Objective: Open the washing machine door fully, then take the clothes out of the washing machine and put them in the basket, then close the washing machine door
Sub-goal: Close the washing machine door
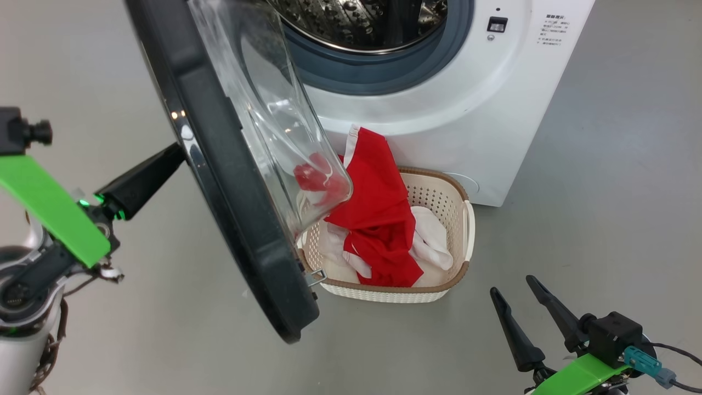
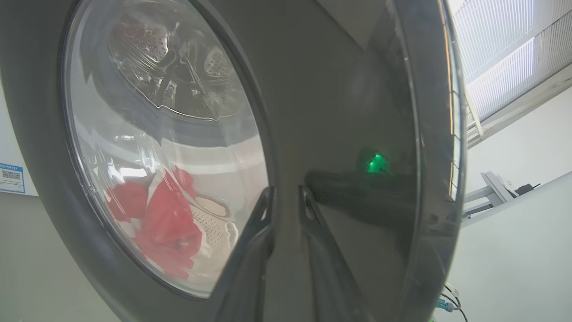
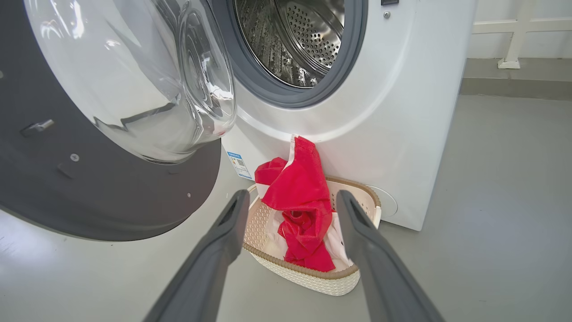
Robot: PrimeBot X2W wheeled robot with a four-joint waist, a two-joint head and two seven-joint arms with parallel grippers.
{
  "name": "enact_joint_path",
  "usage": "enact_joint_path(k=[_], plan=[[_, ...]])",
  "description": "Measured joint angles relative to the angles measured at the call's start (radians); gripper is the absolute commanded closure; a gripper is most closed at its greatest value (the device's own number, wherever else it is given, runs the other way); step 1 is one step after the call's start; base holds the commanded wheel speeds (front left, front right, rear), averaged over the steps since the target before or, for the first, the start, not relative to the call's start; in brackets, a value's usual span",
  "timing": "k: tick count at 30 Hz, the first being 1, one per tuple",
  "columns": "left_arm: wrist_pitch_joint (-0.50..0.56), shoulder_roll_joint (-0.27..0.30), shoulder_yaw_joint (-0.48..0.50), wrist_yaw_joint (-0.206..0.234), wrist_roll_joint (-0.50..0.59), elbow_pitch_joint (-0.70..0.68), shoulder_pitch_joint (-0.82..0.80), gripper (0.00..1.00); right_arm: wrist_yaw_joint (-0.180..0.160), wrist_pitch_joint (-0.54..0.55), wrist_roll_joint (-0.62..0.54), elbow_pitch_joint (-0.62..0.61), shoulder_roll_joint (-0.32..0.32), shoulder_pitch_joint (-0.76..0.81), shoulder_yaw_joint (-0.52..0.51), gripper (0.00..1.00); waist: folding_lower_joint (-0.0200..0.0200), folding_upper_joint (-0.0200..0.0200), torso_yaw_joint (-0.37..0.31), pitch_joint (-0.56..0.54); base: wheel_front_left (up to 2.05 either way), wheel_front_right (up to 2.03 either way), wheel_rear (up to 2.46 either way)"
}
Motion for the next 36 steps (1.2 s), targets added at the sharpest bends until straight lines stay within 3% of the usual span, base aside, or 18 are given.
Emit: enact_joint_path(k=[4, 6, 7, 25, 36], plan=[[-0.042, 0.005, 0.0, 0.0, -0.008, 0.006, 0.026, 0.52, 0.0, 0.0, 0.0, 0.0, 0.0, 0.0, -0.005, 0.0, 0.0, 0.0, 0.004, -0.007, 0.0, 0.0, 0.0], [-0.065, 0.007, 0.0, 0.0, -0.014, 0.01, 0.042, 0.13, 0.0, 0.0, 0.0, 0.0, 0.0, 0.0, -0.008, 0.0, 0.0, 0.0, 0.006, -0.012, 0.0, 0.0, 0.0], [-0.077, 0.009, 0.001, 0.0, -0.014, 0.013, 0.05, 0.0, 0.0, 0.0, 0.0, 0.0, 0.0, 0.0, -0.009, 0.0, 0.0, 0.0, 0.007, -0.014, 0.0, 0.0, 0.0], [-0.327, 0.021, 0.03, 0.0, -0.018, 0.1, 0.221, 0.0, 0.0, 0.0, -0.003, 0.0, 0.004, 0.01, -0.02, 0.0, 0.0001, 0.0, 0.021, -0.04, 0.0, 0.0, 0.0], [-0.453, -0.005, 0.031, 0.0, -0.047, 0.181, 0.304, 0.0, 0.0, 0.0, -0.003, 0.001, 0.006, 0.028, -0.022, 0.0, 0.0, 0.0, 0.02, -0.044, 0.0, 0.0, 0.0]])
